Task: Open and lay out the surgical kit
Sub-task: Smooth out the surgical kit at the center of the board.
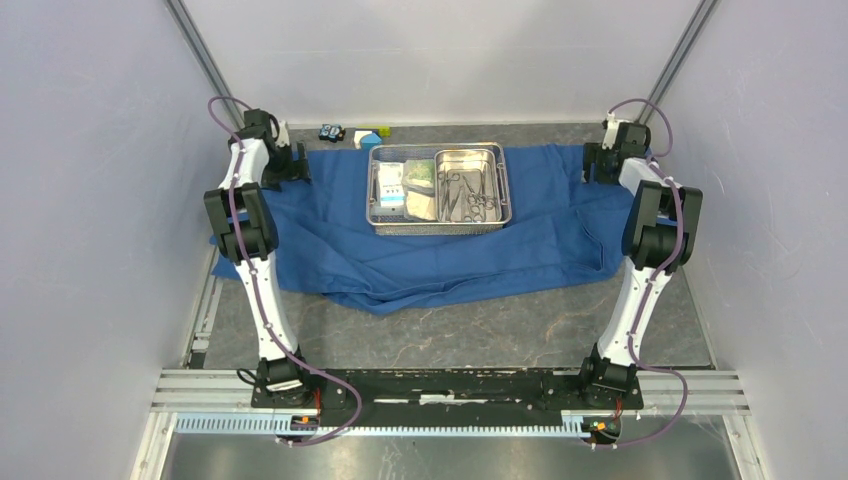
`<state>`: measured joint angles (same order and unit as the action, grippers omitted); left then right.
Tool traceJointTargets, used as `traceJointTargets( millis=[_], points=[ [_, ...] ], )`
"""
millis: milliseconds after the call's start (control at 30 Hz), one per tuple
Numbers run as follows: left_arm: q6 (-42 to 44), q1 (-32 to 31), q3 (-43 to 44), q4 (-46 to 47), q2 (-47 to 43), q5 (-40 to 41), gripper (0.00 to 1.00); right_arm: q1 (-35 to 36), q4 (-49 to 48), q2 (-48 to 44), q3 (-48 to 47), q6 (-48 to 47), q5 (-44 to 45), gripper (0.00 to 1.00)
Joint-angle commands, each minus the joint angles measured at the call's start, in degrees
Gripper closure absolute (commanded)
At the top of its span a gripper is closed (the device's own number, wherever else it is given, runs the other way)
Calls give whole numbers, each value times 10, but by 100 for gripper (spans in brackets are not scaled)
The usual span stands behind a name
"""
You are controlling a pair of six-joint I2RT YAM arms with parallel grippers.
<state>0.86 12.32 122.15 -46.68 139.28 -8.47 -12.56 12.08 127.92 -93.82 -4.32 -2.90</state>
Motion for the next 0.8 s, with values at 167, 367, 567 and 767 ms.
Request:
traceJointTargets(
  millis=[167,367,567,767],
  points=[
    [53,12,9,-20,22,43,3,2,27,18,-13,-30,105,17],
    [53,28,-4,-18,17,37,4,2,9,-9,29,-33,163,17],
    [59,36,-33,-3,5,39,4,-4,-24,-50,90,-35,188,17],
    [50,39,-29,6,-3,27,4,-7,-66,-89,123,-30,106,16]
  ],
)
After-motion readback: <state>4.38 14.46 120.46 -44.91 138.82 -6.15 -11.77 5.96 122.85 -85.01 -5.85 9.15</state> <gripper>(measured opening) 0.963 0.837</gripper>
